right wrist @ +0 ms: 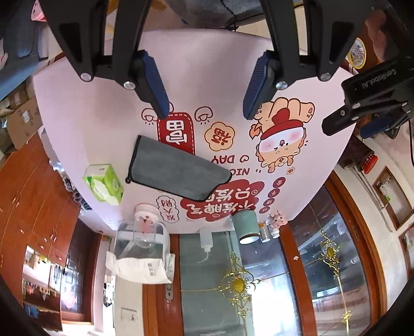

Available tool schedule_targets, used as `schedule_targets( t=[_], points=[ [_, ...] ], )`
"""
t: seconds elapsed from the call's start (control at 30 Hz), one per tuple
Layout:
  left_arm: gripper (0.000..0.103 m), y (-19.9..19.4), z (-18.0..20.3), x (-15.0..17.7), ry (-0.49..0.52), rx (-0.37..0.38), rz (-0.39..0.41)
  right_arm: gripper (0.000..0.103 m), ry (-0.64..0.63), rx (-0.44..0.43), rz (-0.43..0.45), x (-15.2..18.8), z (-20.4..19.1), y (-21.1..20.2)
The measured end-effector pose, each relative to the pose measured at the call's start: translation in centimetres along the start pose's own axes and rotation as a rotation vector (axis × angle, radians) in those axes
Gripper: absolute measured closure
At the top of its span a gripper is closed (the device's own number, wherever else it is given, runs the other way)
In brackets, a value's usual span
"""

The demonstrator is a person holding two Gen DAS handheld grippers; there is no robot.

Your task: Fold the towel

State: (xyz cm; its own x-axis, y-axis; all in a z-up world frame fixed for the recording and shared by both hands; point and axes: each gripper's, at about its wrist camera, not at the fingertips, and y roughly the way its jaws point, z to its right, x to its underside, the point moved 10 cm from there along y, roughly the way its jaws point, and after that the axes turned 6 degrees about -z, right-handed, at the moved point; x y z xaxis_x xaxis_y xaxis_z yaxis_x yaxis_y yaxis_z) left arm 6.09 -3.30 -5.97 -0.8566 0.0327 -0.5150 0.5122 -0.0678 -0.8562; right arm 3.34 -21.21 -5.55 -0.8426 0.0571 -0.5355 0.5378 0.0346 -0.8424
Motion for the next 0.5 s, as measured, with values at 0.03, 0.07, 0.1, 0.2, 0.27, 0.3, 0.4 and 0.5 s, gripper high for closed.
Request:
schedule_targets(
  t=[0.03, 0.07, 0.1, 0.2, 0.27, 0.3, 0.4, 0.5],
  points=[
    [0.012, -0.04, -0.07, -0.04, -0.003, -0.001, 0.002, 0.043, -0.007, 0.006, 0.006, -0.11, -0.17, -0.10],
    [0.012, -0.06, -0.07, -0.14, -0.003, -0.006, 0.006, 0.043, -0.011, 0.007, 0.009, -0.19, -0.28, -0.14],
    [0.012, -0.10, -0.11, -0.21, -0.003, -0.011, 0.010, 0.043, -0.015, 0.009, 0.012, -0.24, -0.42, -0.16],
    [0.012, -0.23, -0.18, -0.26, -0.004, -0.017, 0.016, 0.043, -0.019, 0.007, 0.007, -0.30, -0.64, 0.06],
    [0.012, -0.17, -0.06, -0.22, 0.003, -0.017, 0.017, 0.043, -0.019, 0.006, 0.002, -0.32, -0.65, 0.23],
    [0.012, -0.15, 0.05, -0.20, 0.009, -0.019, 0.017, 0.043, -0.019, 0.006, 0.001, -0.33, -0.67, 0.25],
    [0.012, -0.07, 0.20, -0.16, 0.019, -0.023, 0.016, 0.043, -0.018, 0.011, -0.003, -0.36, -0.73, 0.44],
    [0.012, 0.01, 0.16, -0.19, 0.020, -0.022, 0.014, 0.043, -0.019, 0.013, -0.010, -0.37, -0.89, 0.70]
  ],
)
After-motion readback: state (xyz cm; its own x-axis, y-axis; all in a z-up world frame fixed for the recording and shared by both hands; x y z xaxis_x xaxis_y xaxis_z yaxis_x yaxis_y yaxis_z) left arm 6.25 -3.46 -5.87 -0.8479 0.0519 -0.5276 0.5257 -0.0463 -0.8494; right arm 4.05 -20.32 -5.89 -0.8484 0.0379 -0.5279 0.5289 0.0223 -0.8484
